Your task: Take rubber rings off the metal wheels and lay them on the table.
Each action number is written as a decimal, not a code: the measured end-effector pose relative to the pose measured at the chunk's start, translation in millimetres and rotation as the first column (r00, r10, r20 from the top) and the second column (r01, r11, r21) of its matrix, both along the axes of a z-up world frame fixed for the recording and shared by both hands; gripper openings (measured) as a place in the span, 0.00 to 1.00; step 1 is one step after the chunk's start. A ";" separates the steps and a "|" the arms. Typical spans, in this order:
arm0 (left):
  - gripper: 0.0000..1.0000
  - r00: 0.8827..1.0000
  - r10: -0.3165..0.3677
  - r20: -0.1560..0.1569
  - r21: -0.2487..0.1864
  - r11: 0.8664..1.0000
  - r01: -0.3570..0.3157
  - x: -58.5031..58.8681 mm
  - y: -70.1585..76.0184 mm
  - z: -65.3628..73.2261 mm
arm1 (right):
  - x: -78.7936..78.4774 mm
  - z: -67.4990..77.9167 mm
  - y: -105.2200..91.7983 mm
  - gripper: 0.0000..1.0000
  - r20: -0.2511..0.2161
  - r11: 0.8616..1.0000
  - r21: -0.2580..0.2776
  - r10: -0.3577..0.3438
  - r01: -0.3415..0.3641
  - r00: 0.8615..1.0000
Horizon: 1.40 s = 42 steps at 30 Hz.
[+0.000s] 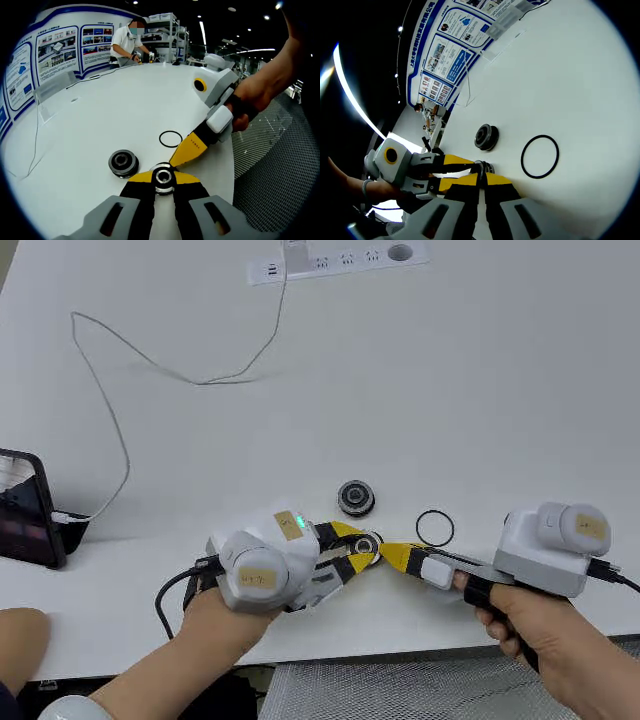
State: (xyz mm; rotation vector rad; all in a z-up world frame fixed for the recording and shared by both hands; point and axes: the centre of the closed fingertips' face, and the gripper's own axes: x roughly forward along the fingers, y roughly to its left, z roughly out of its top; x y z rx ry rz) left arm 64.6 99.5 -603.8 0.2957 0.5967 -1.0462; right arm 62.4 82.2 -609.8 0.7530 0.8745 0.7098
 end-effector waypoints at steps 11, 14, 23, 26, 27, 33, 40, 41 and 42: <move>0.14 1.000 0.002 -0.001 0.000 1.000 -0.002 0.0 -0.2 -0.5 | 1.0 0.6 -0.7 0.02 0.014 1.000 -0.030 0.007 -0.006 1.000; 0.14 1.000 0.001 -0.001 0.001 1.000 -0.001 0.0 -0.1 -0.6 | 0.9 0.9 -0.5 0.02 0.016 0.999 -0.036 0.008 -0.008 1.000; 0.14 1.000 0.002 -0.002 0.001 1.000 -0.002 0.0 0.1 -0.8 | 0.8 2.2 0.5 0.02 0.025 0.999 -0.040 0.017 -0.016 1.000; 0.14 1.000 0.003 -0.003 0.001 1.000 -0.003 -0.3 -0.1 -0.6 | 0.5 2.8 1.1 0.02 0.024 0.999 -0.039 0.020 -0.019 1.000; 0.14 1.000 0.003 -0.002 0.001 1.000 -0.003 -0.3 -0.1 -0.5 | 0.5 3.0 1.2 0.02 0.024 0.999 -0.039 0.021 -0.020 0.999; 0.14 1.000 0.003 -0.003 0.000 1.000 -0.003 -0.2 0.1 -0.5 | 0.0 4.4 2.9 0.02 0.023 0.999 -0.035 0.025 -0.024 0.999; 0.14 1.000 0.005 -0.003 -0.002 1.000 -0.005 -0.5 0.0 -0.1 | -0.8 6.5 5.3 0.01 0.022 0.999 -0.027 0.030 -0.029 0.999; 0.14 1.000 0.005 -0.003 -0.002 1.000 -0.005 -0.6 0.0 0.0 | -0.8 6.6 5.4 0.01 0.021 0.999 -0.026 0.030 -0.029 0.999; 0.14 1.000 0.005 -0.003 -0.002 1.000 -0.005 -0.6 0.0 0.0 | -0.9 6.8 5.6 0.01 0.021 0.999 -0.024 0.029 -0.029 0.999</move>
